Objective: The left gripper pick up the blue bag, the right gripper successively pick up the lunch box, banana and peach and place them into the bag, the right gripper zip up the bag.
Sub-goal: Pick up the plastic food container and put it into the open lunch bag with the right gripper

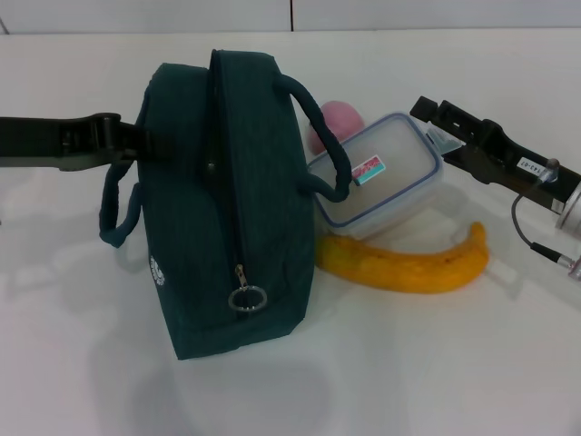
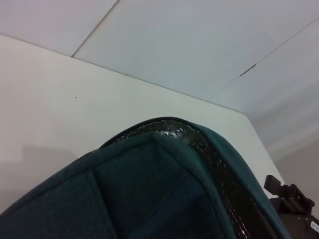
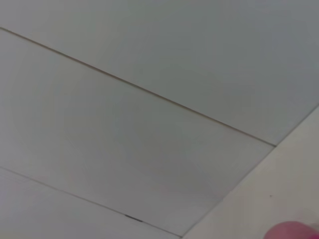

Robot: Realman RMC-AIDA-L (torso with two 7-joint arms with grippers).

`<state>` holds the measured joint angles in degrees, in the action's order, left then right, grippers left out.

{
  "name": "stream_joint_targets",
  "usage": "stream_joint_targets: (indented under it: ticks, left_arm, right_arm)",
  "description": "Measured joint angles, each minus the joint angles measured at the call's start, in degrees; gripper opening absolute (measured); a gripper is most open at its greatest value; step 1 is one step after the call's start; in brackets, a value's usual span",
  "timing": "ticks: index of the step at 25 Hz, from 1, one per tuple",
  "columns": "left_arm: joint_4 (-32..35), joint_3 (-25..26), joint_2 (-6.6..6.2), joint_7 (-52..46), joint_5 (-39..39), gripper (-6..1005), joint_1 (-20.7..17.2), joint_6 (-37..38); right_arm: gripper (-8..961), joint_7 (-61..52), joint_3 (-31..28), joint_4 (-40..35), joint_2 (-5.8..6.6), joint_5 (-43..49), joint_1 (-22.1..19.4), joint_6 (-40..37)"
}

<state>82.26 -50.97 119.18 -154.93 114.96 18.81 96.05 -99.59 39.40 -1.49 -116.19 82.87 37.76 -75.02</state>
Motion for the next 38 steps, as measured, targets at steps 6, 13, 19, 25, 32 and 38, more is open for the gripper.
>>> stream_joint_targets:
  ticks: [6, 13, 19, 25, 32, 38]
  left_arm:
    - [0.0, 0.0, 0.0, 0.0, 0.0, 45, 0.0, 0.0]
    - [0.0, 0.0, 0.0, 0.2, 0.0, 45, -0.1, 0.0]
    - [-0.1, 0.0, 0.0, 0.8, 0.3, 45, -0.1, 0.0]
    - [-0.1, 0.0, -0.12, 0.9, 0.3, 45, -0.1, 0.0]
    - [-0.1, 0.0, -0.29, 1.0, 0.3, 45, -0.1, 0.0]
    - [-0.2, 0.0, -0.46, 1.7, 0.3, 45, -0.1, 0.1]
  right_arm:
    - [756, -0.2, 0.0, 0.4, 0.0, 0.0, 0.2, 1.2]
    - [491, -0.1, 0.0, 0.8, 0.0, -0.6, 0.9, 1.7]
    - [455, -0.1, 0.0, 0.9, 0.0, -0.7, 1.4, 2.2]
    - [452, 0.0, 0.0, 1.2, 0.0, -0.7, 2.1, 2.4]
    - [405, 0.3, 0.6, 1.7, 0.0, -0.1, 3.0, 2.9]
    - [204, 0.2, 0.5, 2.6, 0.0, -0.2, 3.0, 4.8]
